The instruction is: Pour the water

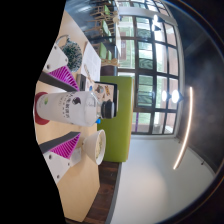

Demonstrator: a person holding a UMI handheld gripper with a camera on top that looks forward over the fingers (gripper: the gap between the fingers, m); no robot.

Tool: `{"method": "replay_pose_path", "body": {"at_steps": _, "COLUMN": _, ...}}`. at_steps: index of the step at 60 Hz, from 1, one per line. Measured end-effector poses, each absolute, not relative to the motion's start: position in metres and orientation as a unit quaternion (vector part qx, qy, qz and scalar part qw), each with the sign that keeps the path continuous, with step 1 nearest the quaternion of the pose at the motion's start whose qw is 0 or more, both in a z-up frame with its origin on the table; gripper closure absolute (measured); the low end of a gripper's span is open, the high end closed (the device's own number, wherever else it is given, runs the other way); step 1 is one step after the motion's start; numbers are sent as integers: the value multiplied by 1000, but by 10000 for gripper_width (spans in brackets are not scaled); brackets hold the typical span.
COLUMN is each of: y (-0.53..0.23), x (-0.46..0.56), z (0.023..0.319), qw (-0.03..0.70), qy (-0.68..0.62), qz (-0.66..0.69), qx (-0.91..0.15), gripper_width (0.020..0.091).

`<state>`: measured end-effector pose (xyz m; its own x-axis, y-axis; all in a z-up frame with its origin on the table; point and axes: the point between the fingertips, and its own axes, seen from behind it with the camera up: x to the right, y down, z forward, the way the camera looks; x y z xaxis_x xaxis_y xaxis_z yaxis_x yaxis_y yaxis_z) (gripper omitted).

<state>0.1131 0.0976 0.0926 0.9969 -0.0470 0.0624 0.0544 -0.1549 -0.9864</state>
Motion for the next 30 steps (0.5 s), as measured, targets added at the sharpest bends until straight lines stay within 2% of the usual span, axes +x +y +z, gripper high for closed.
{"method": "replay_pose_path", "body": {"at_steps": 9, "y": 48, "x": 105, "z": 109, "qw": 648, "qy": 2, "qz": -15, "qx": -762, "gripper_width": 268}}
{"method": "replay_pose_path", "body": {"at_steps": 20, "y": -45, "x": 94, "z": 143, "qw": 658, "qy": 7, "qz": -16, "qx": -753, "gripper_width": 271}}
{"method": "replay_pose_path", "body": {"at_steps": 30, "y": -123, "x": 77, "z": 160, "qw": 668, "qy": 2, "qz": -2, "qx": -744, "gripper_width": 271}}
